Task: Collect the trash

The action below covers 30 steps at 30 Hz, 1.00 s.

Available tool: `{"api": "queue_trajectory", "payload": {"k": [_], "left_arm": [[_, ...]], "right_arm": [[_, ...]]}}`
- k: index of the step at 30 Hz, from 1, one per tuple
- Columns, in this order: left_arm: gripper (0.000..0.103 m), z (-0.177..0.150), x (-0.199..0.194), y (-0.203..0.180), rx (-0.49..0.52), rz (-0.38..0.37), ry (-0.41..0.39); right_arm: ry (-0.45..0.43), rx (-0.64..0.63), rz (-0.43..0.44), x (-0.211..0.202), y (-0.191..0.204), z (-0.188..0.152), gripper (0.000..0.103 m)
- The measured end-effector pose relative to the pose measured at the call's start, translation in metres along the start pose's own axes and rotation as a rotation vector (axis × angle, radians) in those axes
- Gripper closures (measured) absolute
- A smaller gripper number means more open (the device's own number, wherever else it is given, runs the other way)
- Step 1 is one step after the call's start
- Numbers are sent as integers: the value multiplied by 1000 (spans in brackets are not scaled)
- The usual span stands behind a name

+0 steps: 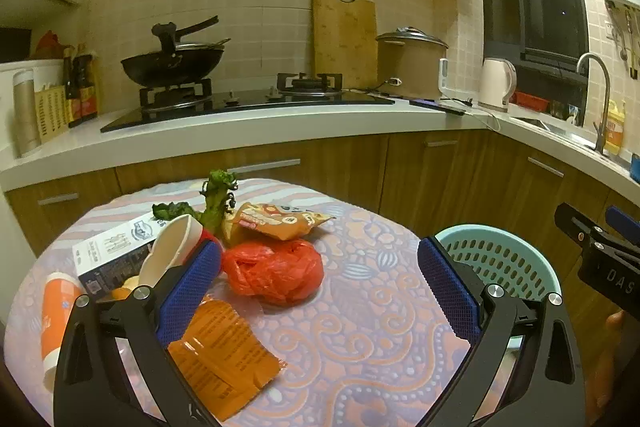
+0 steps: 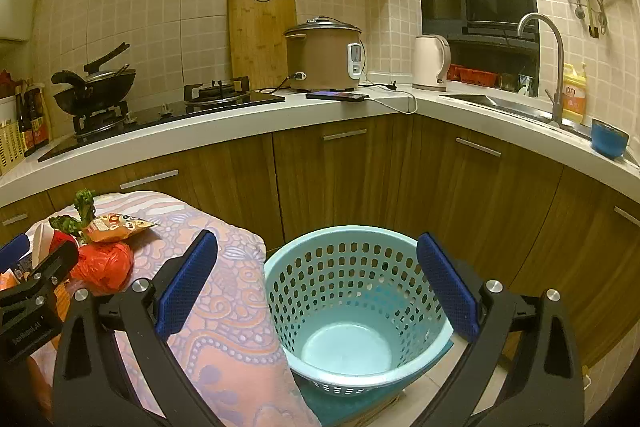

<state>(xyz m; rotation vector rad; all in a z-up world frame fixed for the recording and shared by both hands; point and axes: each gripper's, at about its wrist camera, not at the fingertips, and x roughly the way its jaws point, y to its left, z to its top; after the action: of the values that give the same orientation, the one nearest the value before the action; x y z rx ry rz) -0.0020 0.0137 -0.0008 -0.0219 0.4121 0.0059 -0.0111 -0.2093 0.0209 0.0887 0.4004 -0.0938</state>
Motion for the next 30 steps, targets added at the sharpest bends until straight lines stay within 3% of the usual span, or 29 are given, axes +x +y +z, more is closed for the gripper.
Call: {"api": "queue_trajectory", "payload": {"k": [30], "left_arm": [[8, -3, 0, 3, -32, -18, 3]], "right_arm": [[7, -12, 8, 6, 5, -3, 10]]}}
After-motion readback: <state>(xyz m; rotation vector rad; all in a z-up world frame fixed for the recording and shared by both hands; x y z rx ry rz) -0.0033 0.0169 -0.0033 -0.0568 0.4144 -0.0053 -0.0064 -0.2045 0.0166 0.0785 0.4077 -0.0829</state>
